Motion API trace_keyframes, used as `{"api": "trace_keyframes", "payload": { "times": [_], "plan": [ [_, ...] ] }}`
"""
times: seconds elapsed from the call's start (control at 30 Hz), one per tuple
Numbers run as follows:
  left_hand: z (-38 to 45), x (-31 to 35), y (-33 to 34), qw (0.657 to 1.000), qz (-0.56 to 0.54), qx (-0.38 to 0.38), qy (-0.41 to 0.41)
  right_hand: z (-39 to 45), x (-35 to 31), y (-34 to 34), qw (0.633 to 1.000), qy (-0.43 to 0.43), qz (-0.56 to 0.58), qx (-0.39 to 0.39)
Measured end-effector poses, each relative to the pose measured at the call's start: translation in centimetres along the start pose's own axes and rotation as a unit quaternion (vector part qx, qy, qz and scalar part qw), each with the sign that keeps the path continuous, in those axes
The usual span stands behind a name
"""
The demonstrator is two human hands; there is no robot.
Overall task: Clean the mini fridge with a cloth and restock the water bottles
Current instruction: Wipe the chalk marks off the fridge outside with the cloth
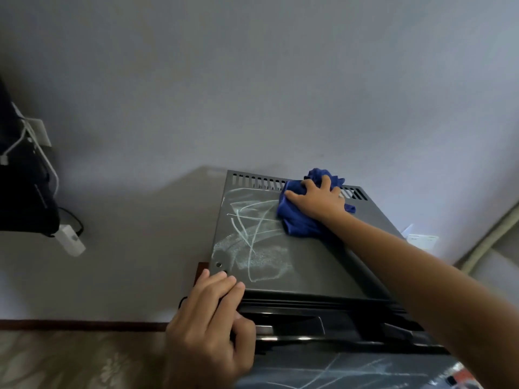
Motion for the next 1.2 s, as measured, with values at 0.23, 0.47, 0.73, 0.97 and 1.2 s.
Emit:
{"api": "trace_keyframes", "payload": {
  "times": [0.23,0.47,0.73,0.97,1.2],
  "plan": [
    [-0.2,-0.3,0.4,1.000,0.003,0.007,0.003,5.3,-1.5,1.2,1.000,0.013,0.000,-0.008],
    [-0.1,-0.7,0.2,1.000,-0.010,0.020,-0.001,1.7,-1.7,1.3,1.000,-0.006,-0.006,-0.014],
    [-0.1,-1.0,0.3,1.000,-0.013,-0.002,-0.022,-10.7,-1.0,0.5,0.999,-0.042,-0.012,-0.020],
    [-0.2,-1.2,0.0,0.999,-0.039,0.001,-0.025,-20.2,0.3,-0.4,0.997,-0.047,-0.048,0.023],
    [-0.3,-1.3,-0.2,0.998,-0.065,0.014,-0.016,-21.4,-0.1,-0.2,0.997,-0.029,-0.074,0.014]
  ]
}}
Point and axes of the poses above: each hand's wrist, its own z-axis towards the middle knuckle, its own y-axis out of the palm, x = y × z, the point moved 9 cm from there along z, towards the middle knuckle, and after that the axes turned 2 degrees about y, right-handed, at the moved point
